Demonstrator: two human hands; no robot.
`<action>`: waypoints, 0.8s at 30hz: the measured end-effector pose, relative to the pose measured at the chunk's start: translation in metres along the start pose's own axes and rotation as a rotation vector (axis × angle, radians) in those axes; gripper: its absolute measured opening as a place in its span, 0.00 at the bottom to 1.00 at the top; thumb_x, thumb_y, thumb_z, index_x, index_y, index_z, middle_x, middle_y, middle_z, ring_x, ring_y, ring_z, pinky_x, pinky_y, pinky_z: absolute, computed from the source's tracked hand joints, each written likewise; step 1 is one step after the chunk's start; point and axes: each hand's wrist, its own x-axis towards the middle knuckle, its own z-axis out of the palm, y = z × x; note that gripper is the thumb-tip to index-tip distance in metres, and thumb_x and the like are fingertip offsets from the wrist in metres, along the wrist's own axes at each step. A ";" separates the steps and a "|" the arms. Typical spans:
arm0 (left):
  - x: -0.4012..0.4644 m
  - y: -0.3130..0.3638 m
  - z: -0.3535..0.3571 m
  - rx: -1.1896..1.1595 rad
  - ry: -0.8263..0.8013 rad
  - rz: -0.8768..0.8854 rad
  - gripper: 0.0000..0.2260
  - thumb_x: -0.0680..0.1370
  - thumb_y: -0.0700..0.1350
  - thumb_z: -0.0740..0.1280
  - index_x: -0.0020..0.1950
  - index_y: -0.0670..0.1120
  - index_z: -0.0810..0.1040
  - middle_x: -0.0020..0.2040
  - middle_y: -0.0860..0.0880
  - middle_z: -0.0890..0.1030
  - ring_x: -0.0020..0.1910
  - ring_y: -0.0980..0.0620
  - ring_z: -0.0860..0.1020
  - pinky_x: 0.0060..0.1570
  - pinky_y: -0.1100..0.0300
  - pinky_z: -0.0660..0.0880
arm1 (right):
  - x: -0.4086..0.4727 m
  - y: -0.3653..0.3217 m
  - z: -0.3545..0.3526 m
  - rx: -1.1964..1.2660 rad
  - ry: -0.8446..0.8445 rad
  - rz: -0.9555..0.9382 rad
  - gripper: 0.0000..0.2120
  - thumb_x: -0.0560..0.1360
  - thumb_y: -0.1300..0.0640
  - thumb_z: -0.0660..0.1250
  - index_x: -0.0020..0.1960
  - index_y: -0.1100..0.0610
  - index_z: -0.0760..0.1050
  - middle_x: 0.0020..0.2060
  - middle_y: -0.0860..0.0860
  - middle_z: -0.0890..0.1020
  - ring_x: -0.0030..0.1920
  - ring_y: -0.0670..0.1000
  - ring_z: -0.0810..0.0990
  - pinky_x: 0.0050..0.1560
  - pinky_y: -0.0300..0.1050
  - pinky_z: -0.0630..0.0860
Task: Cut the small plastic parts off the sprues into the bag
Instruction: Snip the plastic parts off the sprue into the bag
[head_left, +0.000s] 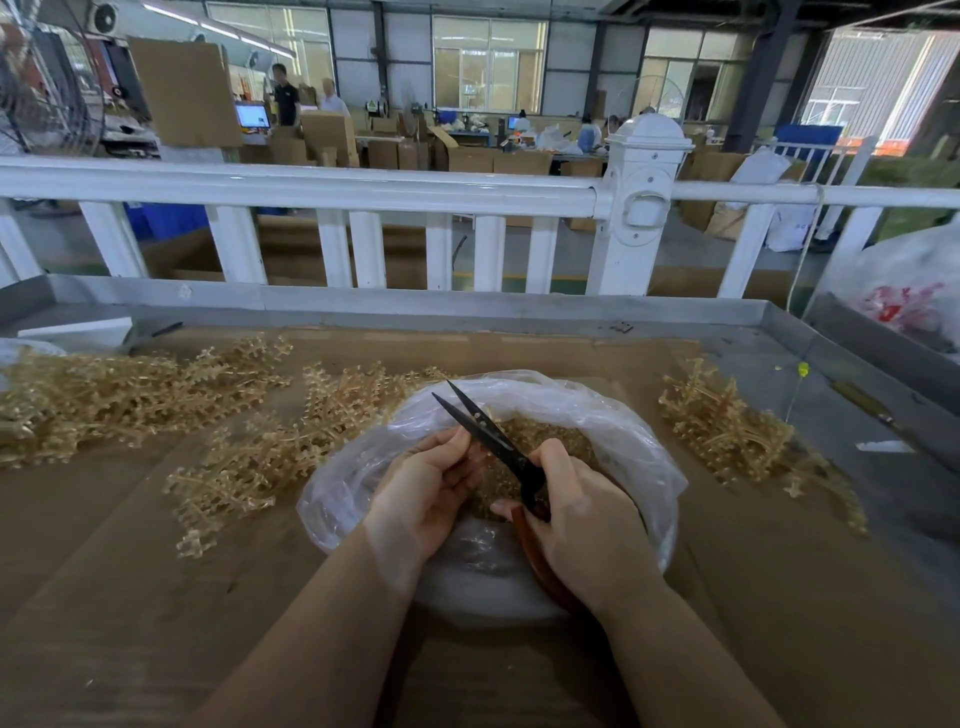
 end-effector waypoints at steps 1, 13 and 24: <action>0.000 0.000 0.000 -0.001 -0.001 -0.001 0.09 0.78 0.36 0.62 0.40 0.43 0.77 0.31 0.50 0.82 0.29 0.56 0.79 0.41 0.62 0.72 | 0.000 0.000 0.000 0.000 -0.001 -0.005 0.22 0.73 0.40 0.67 0.54 0.57 0.72 0.39 0.49 0.79 0.38 0.48 0.78 0.37 0.38 0.74; -0.002 0.002 -0.002 -0.001 -0.021 -0.014 0.09 0.79 0.35 0.60 0.41 0.43 0.75 0.32 0.48 0.80 0.31 0.54 0.77 0.38 0.62 0.74 | 0.000 -0.001 0.000 0.036 0.031 -0.001 0.19 0.71 0.40 0.69 0.50 0.54 0.71 0.39 0.47 0.79 0.39 0.46 0.78 0.37 0.34 0.70; -0.006 0.005 0.001 -0.032 -0.043 -0.034 0.09 0.79 0.34 0.59 0.42 0.42 0.75 0.31 0.48 0.81 0.28 0.55 0.79 0.31 0.66 0.77 | 0.001 0.000 0.000 0.071 -0.023 -0.008 0.20 0.72 0.40 0.68 0.53 0.55 0.71 0.41 0.47 0.79 0.40 0.46 0.78 0.40 0.37 0.74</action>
